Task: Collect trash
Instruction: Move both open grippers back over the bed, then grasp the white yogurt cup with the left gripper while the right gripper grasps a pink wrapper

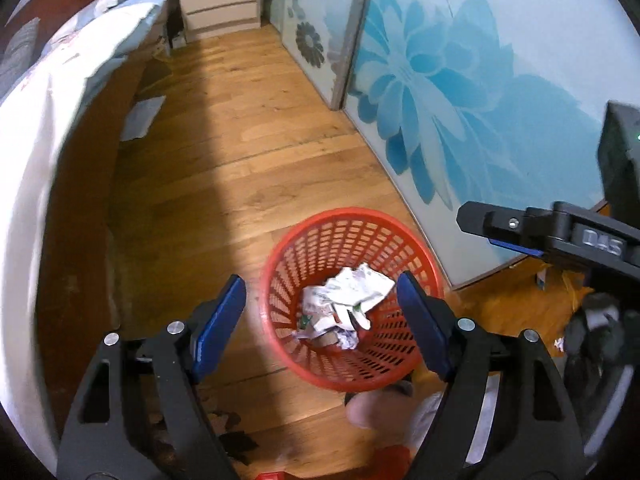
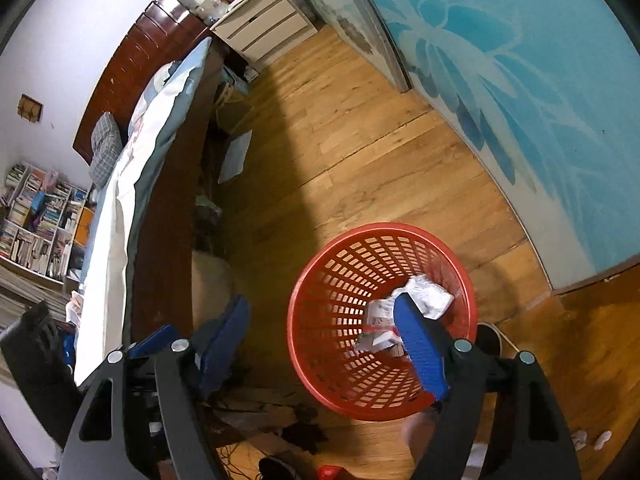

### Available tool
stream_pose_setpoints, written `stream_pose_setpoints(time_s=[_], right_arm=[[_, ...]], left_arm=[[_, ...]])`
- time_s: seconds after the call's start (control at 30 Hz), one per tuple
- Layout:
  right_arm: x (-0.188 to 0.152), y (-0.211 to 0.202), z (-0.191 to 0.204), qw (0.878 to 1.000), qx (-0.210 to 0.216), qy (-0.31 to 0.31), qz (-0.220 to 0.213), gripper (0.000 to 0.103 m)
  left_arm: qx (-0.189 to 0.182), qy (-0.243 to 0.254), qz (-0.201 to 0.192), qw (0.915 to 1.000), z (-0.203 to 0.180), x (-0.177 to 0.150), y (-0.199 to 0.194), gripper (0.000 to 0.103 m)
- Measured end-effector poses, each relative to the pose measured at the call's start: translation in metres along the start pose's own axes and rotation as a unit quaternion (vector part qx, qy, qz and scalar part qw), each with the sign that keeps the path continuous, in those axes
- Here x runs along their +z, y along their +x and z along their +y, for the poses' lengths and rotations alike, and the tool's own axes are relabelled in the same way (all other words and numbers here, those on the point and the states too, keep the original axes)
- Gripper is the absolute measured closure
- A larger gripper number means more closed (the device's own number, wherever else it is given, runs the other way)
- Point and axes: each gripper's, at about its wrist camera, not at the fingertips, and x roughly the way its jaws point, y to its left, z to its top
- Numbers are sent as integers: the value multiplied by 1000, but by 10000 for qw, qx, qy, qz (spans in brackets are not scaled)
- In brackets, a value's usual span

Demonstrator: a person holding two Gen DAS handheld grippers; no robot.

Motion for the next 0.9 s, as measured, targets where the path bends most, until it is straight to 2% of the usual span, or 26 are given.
stream_pose_setpoints(time_s=[0.1, 0.17, 0.23, 0.37, 0.5, 0.6, 0.73, 0.83, 0.9], right_arm=[[-3, -1, 14, 9996, -14, -265, -37, 28], [-8, -7, 36, 9963, -231, -802, -182, 28], [-14, -11, 55, 9930, -175, -1135, -271, 28], [-31, -17, 94, 9849, -26, -1692, -359, 28], [-53, -32, 138, 9740, 74, -2190, -582, 29], [-68, -46, 182, 9628, 319, -2567, -776, 32], [-87, -60, 253, 9501, 905, -2853, -881, 32], [-99, -56, 300, 9458, 1262, -2897, -749, 32], [-106, -47, 333, 9399, 1347, -3075, -631, 32]], left_arm=[[104, -115, -336, 9993, 26, -5, -42, 25], [218, -211, -617, 9976, 49, -9, -79, 25], [351, -266, -844, 9955, 70, -14, -111, 25], [871, -530, -1398, 9849, 132, -35, -193, 25], [1380, -772, -1758, 9716, 182, -66, -243, 22], [1793, -915, -1828, 9623, 212, -92, -255, 21], [1738, -1382, -1879, 9568, 239, -106, -257, 21], [1666, -1556, -2049, 9519, 241, -109, -261, 21], [1606, -1702, -2195, 9471, 247, -113, -266, 21]])
